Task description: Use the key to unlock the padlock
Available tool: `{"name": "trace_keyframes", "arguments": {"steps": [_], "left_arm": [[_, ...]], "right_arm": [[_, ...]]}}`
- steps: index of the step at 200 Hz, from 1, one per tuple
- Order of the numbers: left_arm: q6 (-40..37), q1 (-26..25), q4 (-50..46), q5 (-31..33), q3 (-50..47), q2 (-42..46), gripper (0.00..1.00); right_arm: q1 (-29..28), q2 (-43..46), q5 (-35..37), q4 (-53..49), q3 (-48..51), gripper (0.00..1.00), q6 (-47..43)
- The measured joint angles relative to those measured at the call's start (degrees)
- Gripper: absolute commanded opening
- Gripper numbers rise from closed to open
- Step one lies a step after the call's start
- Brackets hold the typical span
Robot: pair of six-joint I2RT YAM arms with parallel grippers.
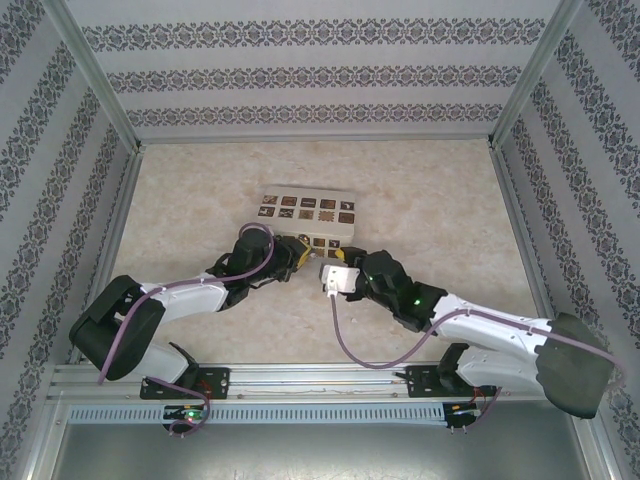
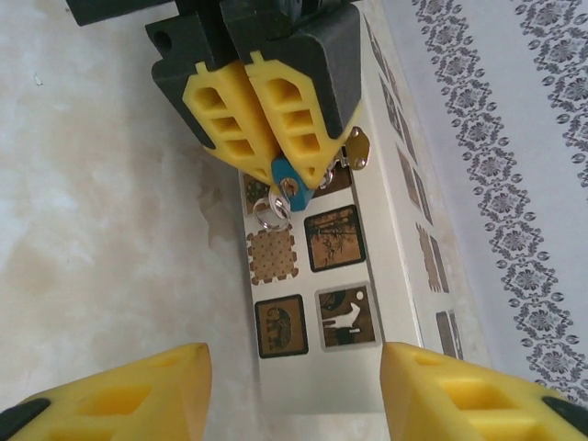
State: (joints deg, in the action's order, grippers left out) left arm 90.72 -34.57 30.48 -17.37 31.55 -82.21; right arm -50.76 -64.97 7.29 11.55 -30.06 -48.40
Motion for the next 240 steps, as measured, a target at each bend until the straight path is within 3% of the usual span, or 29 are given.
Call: {"name": "trace_keyframes", "arguments": {"steps": [93,240], "left_arm": [[0.02,0.00,-0.07,-0.22,0.35,-0.02,0.12],[0.02,0.00,-0.07,-0.39,0.35,-0.02,0.12]], "right_arm": [[0.39,-10.71,-2.40,-0.26,-7.02,0.32,-4.48],[1.16,-15.98,-2.71,0.48,-9.33,0.24,-4.52]]}}
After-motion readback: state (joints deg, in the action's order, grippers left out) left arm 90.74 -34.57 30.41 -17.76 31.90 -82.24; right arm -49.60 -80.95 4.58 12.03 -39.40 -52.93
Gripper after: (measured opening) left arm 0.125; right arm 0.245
